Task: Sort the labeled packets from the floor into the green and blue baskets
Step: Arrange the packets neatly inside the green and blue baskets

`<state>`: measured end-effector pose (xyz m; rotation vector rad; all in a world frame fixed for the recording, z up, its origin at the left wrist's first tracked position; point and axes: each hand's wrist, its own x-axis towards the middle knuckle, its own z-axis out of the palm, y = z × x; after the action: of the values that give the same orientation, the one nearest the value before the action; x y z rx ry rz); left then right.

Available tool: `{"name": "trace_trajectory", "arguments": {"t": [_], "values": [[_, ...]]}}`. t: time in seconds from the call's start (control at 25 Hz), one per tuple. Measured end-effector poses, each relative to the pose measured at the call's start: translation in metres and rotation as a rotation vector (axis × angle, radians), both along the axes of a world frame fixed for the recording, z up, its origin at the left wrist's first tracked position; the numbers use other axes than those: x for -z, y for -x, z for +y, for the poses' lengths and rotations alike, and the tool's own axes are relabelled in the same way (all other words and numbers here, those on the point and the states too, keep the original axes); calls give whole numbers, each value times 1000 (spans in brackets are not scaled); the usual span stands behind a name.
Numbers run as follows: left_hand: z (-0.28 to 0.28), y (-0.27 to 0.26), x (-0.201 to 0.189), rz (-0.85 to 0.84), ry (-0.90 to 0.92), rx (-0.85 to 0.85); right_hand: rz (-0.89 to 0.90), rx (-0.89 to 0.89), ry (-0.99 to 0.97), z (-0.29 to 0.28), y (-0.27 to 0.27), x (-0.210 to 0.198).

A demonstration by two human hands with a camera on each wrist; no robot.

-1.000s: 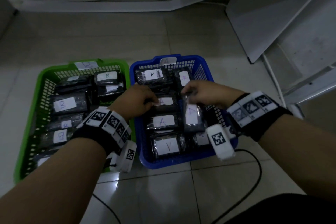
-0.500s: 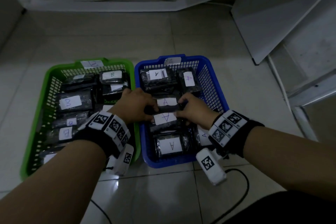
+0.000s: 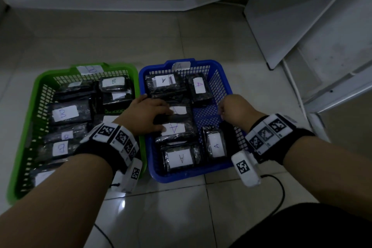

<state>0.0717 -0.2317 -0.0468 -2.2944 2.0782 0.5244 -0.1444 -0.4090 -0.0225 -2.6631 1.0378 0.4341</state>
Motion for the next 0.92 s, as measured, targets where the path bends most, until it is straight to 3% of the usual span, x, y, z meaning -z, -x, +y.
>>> {"name": "trace_trajectory", "arguments": {"t": [0.16, 0.24, 0.44, 0.64, 0.72, 0.84, 0.92], "values": [[-2, -1, 6, 16, -39, -9, 142, -199, -32, 13, 17, 22], [-2, 0, 6, 13, -42, -6, 138, -313, 103, 19, 20, 26], [-3, 2, 2, 19, -62, -15, 311, -328, 285, 29, 21, 29], [-3, 3, 3, 30, -50, -12, 237, -171, 109, 16, -3, -9], [-2, 2, 1, 44, -52, 2, 128, -70, 30, 11, -12, -32], [1, -1, 0, 152, 90, -32, -339, -21, -7, 4, -20, -63], [5, 0, -2, 211, 246, -158, -637, -7, -78, 13, -26, -69]]}}
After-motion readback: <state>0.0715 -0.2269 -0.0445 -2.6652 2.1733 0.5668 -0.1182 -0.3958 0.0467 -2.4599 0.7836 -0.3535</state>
